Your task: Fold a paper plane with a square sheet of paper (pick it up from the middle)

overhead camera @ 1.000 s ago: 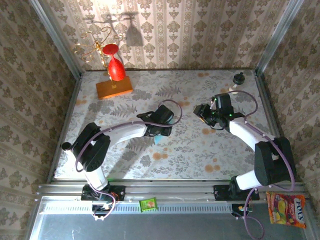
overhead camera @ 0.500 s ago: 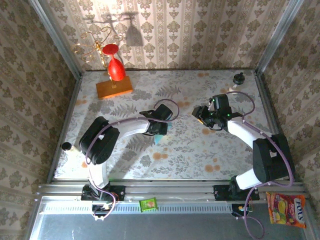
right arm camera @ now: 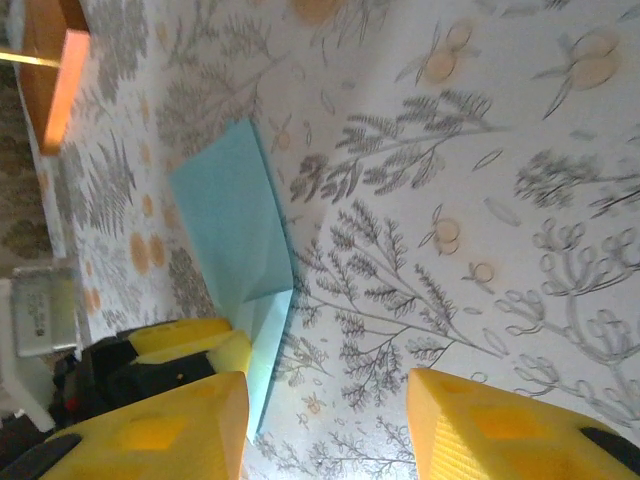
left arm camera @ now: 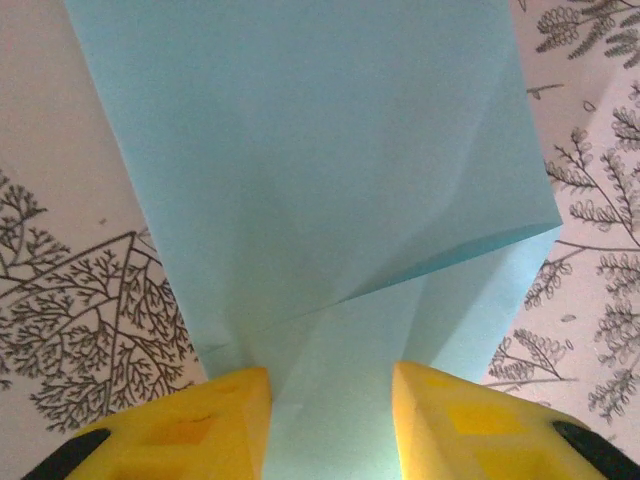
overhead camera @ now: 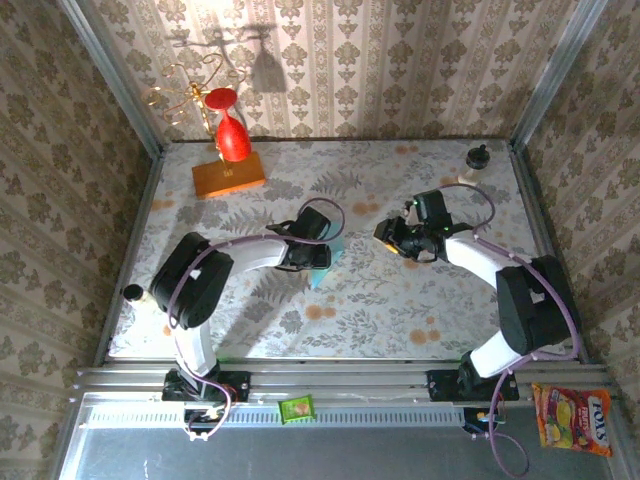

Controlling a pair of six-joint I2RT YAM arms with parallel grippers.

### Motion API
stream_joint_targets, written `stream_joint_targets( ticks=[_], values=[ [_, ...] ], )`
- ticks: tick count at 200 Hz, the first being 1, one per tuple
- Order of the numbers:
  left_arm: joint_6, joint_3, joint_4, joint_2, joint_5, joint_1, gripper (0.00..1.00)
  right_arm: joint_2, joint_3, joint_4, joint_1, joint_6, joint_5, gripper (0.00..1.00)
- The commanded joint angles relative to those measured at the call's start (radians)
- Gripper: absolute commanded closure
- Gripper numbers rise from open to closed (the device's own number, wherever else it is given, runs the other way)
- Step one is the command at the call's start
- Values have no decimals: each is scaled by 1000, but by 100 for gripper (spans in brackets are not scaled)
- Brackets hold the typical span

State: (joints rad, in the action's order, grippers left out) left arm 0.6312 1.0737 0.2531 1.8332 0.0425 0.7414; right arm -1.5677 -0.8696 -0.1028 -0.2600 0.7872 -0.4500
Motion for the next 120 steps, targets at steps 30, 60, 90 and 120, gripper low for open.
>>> stream_joint_targets(
  ticks=[30, 60, 90, 120],
  values=[
    [-33, -135, -67, -43, 205, 5, 66, -85, -29, -42, -112, -18, -50, 55],
    [8, -156, -68, -37, 215, -13, 67, -122, -14, -17, -139, 12, -55, 56],
    [46, -174, -92, -23, 243, -43, 67, -182, -22, 20, -141, 42, -111, 58],
    [56, -174, -81, -14, 236, -50, 67, -230, -50, 34, -145, 53, -138, 62]
  ],
)
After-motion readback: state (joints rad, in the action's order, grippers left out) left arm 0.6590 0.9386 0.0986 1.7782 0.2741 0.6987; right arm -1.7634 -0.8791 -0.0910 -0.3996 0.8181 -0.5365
